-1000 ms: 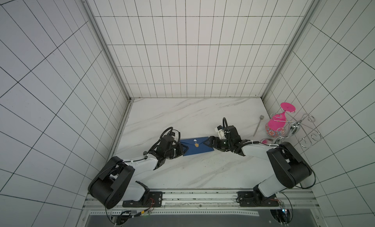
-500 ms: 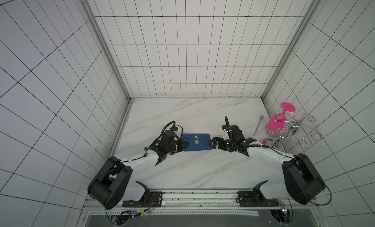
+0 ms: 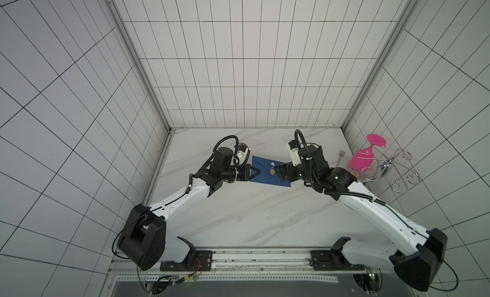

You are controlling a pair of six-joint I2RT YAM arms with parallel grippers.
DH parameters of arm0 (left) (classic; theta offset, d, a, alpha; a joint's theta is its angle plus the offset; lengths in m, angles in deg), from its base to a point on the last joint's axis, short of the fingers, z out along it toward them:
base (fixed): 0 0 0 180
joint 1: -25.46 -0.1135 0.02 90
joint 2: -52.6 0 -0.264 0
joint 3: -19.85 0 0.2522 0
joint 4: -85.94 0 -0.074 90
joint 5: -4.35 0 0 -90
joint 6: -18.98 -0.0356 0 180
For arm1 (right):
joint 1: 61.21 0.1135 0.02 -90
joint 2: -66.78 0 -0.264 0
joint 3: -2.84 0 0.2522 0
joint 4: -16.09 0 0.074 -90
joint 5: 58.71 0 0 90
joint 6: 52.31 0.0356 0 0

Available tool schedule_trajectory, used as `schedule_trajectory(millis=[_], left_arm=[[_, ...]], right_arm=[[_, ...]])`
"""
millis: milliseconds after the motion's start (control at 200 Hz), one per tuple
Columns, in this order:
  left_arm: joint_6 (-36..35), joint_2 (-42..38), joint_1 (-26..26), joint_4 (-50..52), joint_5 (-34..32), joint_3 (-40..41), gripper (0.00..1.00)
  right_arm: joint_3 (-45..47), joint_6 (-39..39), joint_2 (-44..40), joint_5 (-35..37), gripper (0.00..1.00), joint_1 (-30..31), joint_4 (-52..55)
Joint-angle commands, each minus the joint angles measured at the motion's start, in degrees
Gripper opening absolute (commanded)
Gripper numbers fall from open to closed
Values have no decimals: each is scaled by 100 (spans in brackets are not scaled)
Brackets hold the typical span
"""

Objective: Open the envelope
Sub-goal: Open the envelope flap on the envelope.

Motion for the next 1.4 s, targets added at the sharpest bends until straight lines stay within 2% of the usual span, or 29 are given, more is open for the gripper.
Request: schedule_trajectory(millis=[0, 175, 455, 680, 1134, 1394], left_arm=[[-115, 7, -5, 657, 327, -283, 0], [98, 174, -3, 777, 263, -304, 0], [540, 270, 15, 594, 189, -348, 0], [672, 318, 59, 500, 214, -357, 0], [671, 240, 92, 489, 215, -392, 0], [671, 195, 95, 487, 183, -384, 0]], right_arm=[[-332, -398, 242, 238, 82, 267, -54], [-639, -672, 606, 246, 71, 551, -133], [-852, -876, 1027, 450, 63, 889, -186], [-1082, -905, 1407, 1060, 55, 1057, -172], [-1423, -1066, 1967, 1511, 54, 1145, -12], [-1561, -1123, 2127, 2164, 51, 1268, 156]])
